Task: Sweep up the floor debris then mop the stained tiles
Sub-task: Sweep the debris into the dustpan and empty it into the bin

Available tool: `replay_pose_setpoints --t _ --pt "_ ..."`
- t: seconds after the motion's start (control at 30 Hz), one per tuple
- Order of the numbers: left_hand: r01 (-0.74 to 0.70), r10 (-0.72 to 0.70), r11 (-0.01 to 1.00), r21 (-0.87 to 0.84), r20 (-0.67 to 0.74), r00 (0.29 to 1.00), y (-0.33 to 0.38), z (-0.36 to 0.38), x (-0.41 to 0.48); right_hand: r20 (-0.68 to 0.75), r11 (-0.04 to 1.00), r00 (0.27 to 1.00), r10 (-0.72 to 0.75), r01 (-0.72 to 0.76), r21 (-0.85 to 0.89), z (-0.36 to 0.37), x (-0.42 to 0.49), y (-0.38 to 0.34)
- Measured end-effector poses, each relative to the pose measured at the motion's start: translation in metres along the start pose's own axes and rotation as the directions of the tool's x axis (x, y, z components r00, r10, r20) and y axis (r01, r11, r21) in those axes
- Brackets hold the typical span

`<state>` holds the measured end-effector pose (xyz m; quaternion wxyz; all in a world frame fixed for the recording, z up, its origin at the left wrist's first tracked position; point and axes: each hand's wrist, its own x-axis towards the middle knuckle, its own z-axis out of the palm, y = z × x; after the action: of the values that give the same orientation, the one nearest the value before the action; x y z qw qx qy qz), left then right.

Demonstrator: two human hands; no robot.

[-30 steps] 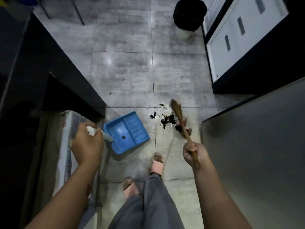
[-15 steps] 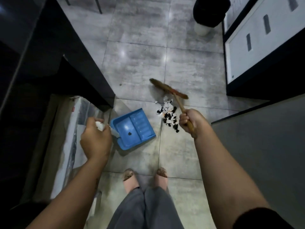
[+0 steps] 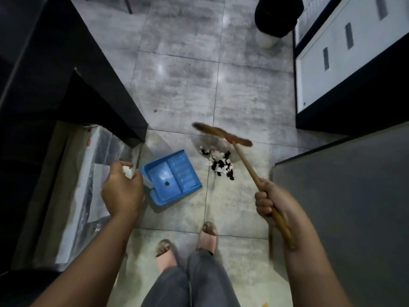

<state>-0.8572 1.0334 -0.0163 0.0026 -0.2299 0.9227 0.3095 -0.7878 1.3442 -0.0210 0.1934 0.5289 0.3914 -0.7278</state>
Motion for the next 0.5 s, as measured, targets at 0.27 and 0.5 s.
replay_pose_setpoints --t 0.27,0.5 --pt "-0.013 0.013 1.000 -0.006 0.034 0.999 -0.011 -0.001 -0.012 -0.108 0.992 0.991 0.084 -0.094 -0.089 0.028 0.063 -0.016" --pt "-0.021 0.022 1.000 -0.015 0.046 0.999 -0.022 -0.005 -0.016 -0.015 0.971 0.988 0.156 -0.151 0.184 -0.004 0.008 0.050"
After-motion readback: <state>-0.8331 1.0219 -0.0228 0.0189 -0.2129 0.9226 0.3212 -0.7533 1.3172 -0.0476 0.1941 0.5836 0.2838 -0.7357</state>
